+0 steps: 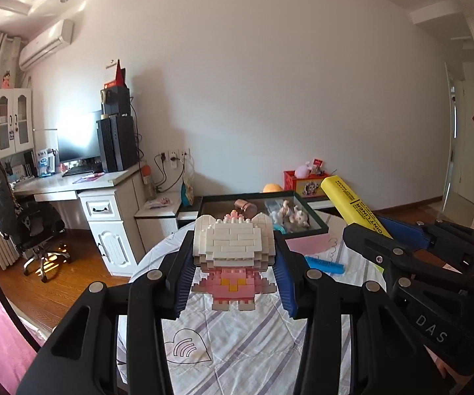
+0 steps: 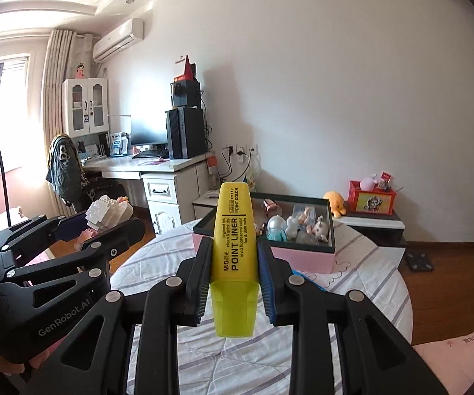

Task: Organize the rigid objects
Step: 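Carry the block toy and yellow highlighter into the pink box and open both tools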

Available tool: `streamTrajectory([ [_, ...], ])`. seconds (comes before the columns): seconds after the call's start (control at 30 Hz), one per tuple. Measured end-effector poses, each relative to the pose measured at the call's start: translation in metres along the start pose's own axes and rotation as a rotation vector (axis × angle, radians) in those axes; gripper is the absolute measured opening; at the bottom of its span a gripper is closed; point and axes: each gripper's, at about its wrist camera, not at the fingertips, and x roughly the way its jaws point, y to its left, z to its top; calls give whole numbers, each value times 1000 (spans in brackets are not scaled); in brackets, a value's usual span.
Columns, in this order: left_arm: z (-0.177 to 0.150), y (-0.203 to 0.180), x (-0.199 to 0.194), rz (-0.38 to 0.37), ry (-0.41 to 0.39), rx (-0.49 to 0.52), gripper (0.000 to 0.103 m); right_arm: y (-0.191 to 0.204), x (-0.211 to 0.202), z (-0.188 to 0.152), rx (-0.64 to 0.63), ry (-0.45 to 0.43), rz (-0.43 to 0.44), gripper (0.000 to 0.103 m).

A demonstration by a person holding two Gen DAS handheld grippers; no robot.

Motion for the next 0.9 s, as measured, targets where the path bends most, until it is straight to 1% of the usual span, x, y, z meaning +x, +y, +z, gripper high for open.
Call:
streamTrajectory([
  [0.13,7,6,-20,11,-46,-8,44,13,-17,9,-30,-35,-5,27],
  [0.23,9,11,-27,20,-65,-16,44,19,-23,14,-38,-51,-2,27],
  [0.43,8,22,-31,48,-70,-32,44,26,-27,19,-56,-68,11,27],
  [0.63,6,24,-22,70,-56,-38,44,28,-16,21,-62,-59,14,27],
  [0.73,6,25,-10,72,-43,-37,44,26,-9,21,-63,-51,18,27],
  [0.8,6,26,-1,64,-36,-38,44,22,-3,20,-65,-47,19,27],
  [0.9,6,28,22,26,-9,-56,44,16,10,24,-67,-37,11,27],
])
